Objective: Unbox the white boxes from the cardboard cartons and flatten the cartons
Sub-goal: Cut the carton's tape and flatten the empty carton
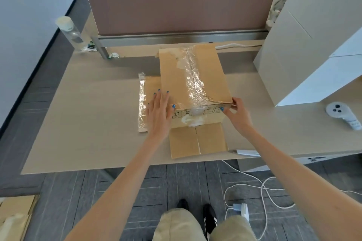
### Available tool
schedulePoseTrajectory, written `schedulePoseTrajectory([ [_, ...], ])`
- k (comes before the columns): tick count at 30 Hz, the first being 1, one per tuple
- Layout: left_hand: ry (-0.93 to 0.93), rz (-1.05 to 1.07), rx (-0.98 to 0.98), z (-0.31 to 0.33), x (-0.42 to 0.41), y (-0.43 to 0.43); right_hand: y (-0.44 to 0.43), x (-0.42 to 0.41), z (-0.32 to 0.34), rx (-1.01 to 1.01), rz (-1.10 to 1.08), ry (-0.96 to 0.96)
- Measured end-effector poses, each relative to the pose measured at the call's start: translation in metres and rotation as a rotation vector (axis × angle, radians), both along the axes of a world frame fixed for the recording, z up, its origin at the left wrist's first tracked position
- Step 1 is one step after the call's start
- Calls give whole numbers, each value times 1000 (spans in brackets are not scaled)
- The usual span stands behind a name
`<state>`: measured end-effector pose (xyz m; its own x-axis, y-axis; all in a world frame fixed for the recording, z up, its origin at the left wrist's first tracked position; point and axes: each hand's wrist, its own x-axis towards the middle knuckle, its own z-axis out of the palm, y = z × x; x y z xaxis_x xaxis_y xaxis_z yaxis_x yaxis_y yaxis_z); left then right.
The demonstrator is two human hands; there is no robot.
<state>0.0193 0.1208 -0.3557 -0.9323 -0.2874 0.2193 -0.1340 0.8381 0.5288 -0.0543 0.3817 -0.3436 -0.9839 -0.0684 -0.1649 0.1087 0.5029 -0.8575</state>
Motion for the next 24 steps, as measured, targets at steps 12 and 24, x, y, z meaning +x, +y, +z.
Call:
schedulePoseTrajectory([
  [12,85,-166,-249,-15,25,67,73,45,-56,668,422,-160],
  [24,45,-146,-302,-20,27,69,87,68,-81,900,548,159],
])
